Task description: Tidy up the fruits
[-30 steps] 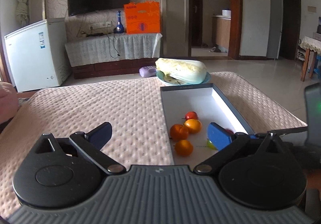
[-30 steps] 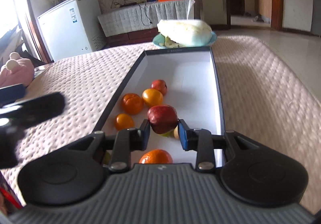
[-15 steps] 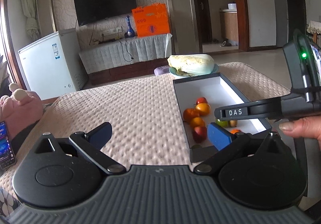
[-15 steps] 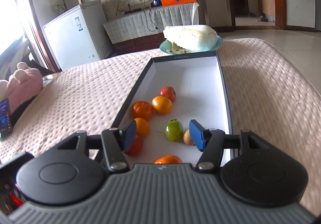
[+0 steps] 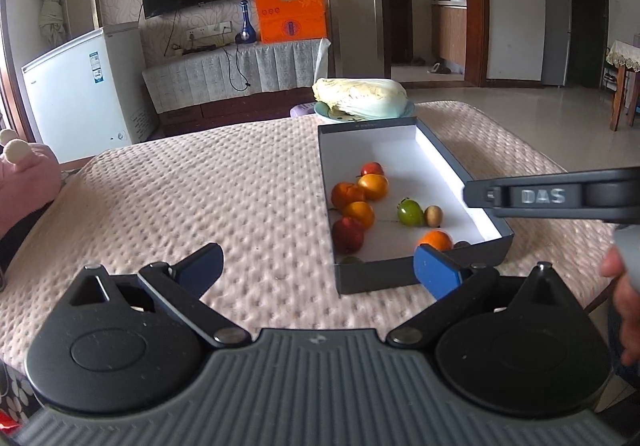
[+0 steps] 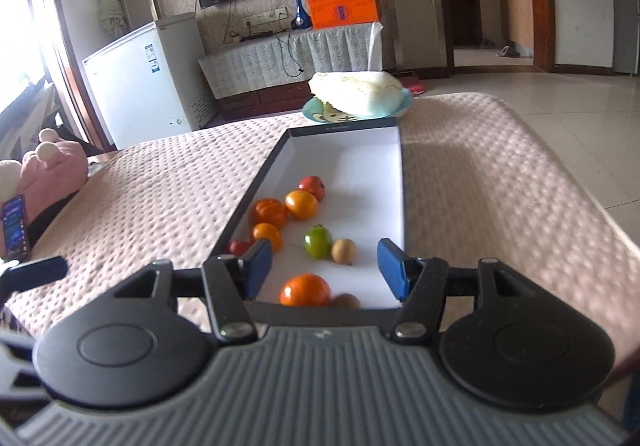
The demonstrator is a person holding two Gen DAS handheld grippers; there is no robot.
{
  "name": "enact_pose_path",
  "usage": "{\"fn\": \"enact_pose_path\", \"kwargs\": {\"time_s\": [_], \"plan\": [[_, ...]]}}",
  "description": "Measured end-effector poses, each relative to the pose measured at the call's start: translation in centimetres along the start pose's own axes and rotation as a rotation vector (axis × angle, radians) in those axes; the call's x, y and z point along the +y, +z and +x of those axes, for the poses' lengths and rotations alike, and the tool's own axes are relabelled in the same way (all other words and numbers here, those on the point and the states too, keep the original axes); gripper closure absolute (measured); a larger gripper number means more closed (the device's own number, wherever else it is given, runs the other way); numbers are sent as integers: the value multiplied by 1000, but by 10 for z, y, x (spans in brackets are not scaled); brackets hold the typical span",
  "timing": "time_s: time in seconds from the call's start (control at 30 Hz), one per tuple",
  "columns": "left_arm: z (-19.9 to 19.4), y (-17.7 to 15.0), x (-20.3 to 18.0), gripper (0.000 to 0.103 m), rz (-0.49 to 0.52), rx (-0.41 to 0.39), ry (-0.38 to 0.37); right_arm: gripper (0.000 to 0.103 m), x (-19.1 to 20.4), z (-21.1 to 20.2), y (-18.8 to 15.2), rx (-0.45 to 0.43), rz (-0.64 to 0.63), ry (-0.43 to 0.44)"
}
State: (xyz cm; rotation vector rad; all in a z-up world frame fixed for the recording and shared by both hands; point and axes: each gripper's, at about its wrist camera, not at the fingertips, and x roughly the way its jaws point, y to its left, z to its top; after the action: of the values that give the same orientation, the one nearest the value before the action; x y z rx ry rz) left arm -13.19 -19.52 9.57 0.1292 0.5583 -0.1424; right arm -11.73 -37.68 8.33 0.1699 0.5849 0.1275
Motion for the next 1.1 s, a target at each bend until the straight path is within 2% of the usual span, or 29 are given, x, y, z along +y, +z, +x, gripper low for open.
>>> {"fn": "enact_pose_path", "kwargs": {"time_s": [0.1, 0.23, 0.37, 0.63, 1.1], "plan": [[5, 0, -3, 0, -5, 16, -14, 43, -12, -17, -5, 8, 22, -12], [9, 2, -3, 0, -39, 28, -55, 43, -30, -34, -19, 68, 97, -48], [14, 2, -3, 0, -63, 52, -74, 43, -30, -45, -34, 105, 90, -56], [17, 0, -11, 0, -50, 58, -68, 42, -12, -31, -45, 159, -9, -58], [22, -2, -12, 0, -45, 67, -68, 42, -10, -19, -46, 165, -12, -62]]}}
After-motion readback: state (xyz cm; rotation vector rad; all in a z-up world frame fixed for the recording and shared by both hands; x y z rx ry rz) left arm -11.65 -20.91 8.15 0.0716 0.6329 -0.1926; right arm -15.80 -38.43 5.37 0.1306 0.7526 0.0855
